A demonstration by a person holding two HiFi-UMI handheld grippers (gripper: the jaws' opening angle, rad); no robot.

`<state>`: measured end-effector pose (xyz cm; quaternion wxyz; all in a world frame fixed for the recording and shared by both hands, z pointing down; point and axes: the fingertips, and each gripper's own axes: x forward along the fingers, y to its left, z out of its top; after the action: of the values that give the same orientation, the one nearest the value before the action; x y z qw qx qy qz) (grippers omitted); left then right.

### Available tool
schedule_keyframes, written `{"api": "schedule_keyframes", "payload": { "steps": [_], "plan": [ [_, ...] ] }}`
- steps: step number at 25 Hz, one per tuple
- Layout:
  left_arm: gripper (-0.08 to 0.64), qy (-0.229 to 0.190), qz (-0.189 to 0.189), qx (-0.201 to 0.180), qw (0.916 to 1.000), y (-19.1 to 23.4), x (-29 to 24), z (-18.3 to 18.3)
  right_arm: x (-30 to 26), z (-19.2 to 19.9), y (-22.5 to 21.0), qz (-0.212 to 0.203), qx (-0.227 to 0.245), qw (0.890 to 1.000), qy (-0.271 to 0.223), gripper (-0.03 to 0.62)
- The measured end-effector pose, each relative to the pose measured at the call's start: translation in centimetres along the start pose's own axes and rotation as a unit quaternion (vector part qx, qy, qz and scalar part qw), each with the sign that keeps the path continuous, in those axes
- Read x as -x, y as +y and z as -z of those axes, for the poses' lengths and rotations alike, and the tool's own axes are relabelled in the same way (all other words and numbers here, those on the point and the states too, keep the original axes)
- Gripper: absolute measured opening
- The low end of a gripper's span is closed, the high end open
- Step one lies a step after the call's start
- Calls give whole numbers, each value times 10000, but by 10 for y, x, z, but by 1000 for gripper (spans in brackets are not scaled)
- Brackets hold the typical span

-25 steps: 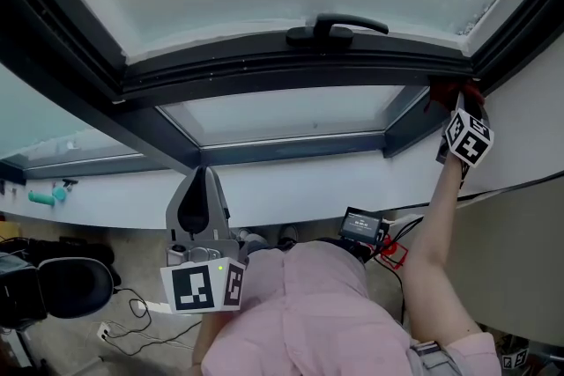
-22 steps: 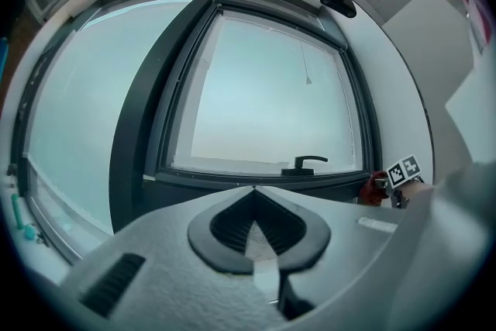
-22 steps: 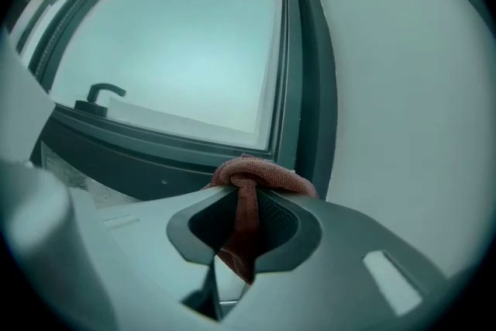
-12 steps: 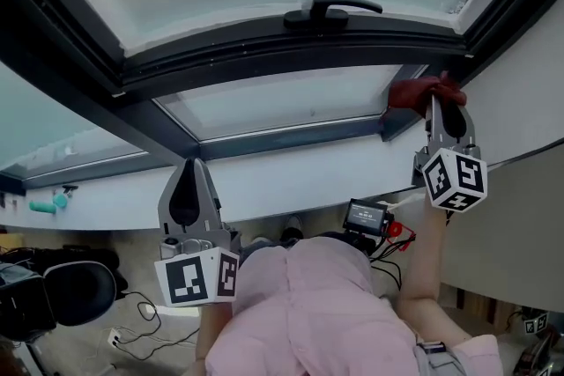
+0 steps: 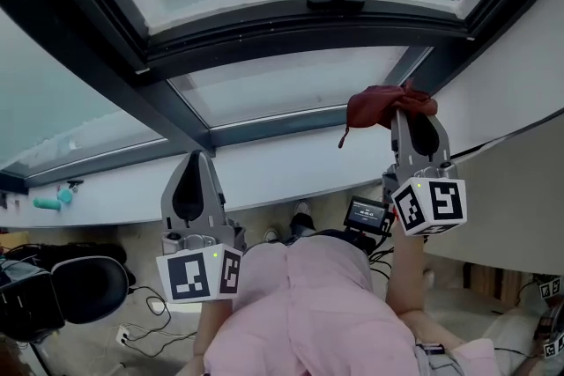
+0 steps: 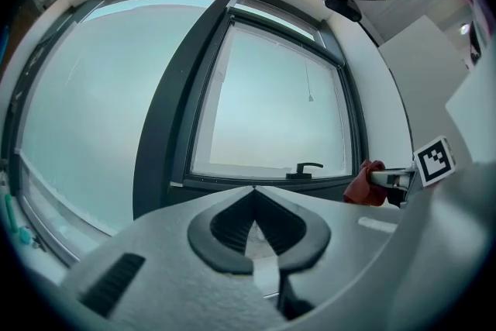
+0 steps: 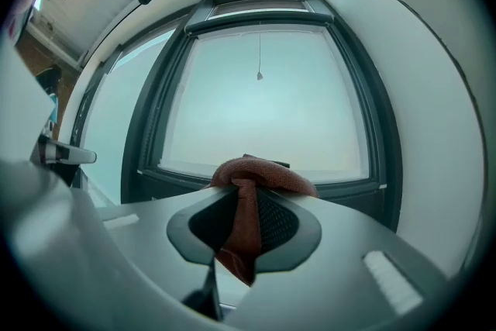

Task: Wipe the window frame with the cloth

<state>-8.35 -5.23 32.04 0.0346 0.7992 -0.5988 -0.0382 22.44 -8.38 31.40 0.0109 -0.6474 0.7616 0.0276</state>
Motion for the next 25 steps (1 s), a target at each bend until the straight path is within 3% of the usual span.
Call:
{"api": "schedule_keyframes", "payload": {
  "steps": [6,15,21,25],
  "plan": [
    [-3,26,258,-26,9997,13,32,-3,34,-7,66,-314,-134,9994,-30,67],
    [-3,102,436,-22,9990,37,83,6,90,-6,121,-263,-135,9996,6,67],
    [-3,49,516,-43,9986,31,102,8,116,3,171,-795,-196,9965,169,67],
    [-3,169,517,-281,9981,24,113,14,128,8,200,-1139,-195,9930,247,67]
  ]
}}
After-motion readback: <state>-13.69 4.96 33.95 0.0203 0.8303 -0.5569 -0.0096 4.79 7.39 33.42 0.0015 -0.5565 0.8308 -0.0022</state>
